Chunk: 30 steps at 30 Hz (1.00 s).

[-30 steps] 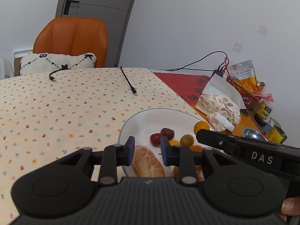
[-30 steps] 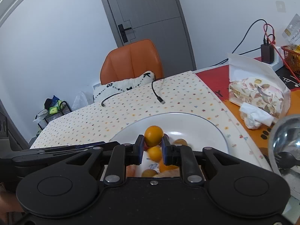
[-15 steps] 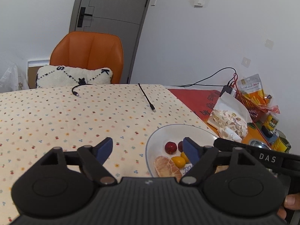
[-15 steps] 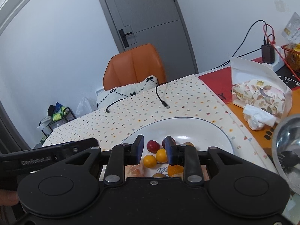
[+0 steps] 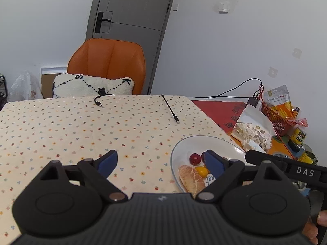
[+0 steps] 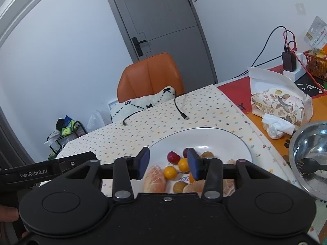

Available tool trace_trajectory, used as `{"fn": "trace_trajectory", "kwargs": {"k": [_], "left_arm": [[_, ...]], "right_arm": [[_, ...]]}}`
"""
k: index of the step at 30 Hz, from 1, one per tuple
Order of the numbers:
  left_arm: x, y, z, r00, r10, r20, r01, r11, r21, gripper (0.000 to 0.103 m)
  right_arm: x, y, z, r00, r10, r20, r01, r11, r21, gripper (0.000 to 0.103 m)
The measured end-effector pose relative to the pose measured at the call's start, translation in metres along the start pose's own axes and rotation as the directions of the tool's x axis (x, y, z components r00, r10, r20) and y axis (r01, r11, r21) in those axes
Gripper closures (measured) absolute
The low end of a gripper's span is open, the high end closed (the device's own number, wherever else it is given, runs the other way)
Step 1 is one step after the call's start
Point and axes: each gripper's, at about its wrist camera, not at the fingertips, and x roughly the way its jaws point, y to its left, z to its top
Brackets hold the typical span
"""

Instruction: Organize fruits

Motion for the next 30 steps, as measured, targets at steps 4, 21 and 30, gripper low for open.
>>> {"fn": "trace_trajectory", "kwargs": {"k": [4,21,30], "left_arm": [[-0.012,0.003,-0.002,1.000,0.008,0.003,-0.008,1.000,-0.004,0.012],[-0.075,0.015,-0.008,0.997,0.048,0.053,-0.048,0.999,-0.009,0.012],[-0.105,0.022,-0.015,0.994,0.065,0.083,-0.064,0.998,-0.004,0.012]], "right_arm": [[-0.009,0.009,-0.003,1.000,0.016,0.007,-0.016,1.000,-0.013,0.045],[-0.045,0.045,-0.017,0.998,0.063,0.028,-0.061,0.996,-0.066,0.011],[-0.061,0.066,-0.023,0.996,0.084,0.037,-0.080,0.992,-0.098,0.007]]}}
